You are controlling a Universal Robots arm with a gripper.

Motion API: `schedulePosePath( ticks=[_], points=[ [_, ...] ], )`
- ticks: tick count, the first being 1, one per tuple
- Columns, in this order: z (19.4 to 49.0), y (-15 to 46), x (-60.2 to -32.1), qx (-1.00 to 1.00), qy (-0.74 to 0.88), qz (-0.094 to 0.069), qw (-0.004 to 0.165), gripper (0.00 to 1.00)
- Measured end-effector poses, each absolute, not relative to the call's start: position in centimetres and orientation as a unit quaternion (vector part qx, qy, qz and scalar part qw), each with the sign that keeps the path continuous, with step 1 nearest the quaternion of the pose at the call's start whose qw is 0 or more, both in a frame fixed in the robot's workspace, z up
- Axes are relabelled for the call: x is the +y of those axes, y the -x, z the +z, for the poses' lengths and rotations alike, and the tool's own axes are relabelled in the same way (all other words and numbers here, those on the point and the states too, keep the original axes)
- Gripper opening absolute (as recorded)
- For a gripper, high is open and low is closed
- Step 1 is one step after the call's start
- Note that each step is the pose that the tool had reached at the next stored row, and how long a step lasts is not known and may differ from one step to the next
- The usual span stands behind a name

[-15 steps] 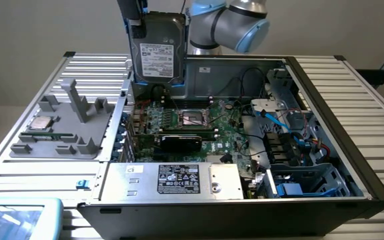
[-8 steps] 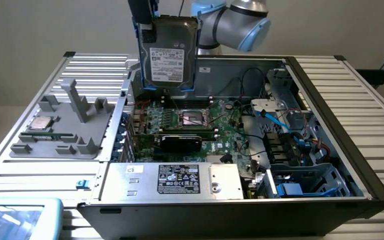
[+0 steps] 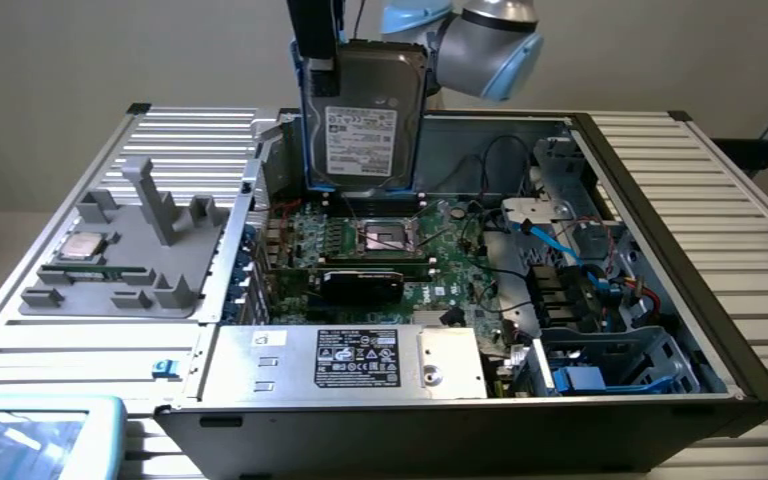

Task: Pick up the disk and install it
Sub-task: 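Pick up the disk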

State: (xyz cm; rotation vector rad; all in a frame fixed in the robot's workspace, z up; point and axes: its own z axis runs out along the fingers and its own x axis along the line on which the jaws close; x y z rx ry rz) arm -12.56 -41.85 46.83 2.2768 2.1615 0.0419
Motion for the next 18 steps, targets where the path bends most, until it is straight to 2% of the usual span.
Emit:
schedulePosePath(
  ticks=[18],
  points=[
    [46.9, 8.7, -47.3, 0.688, -0.725, 0.013, 0.001, 0.37]
  ],
)
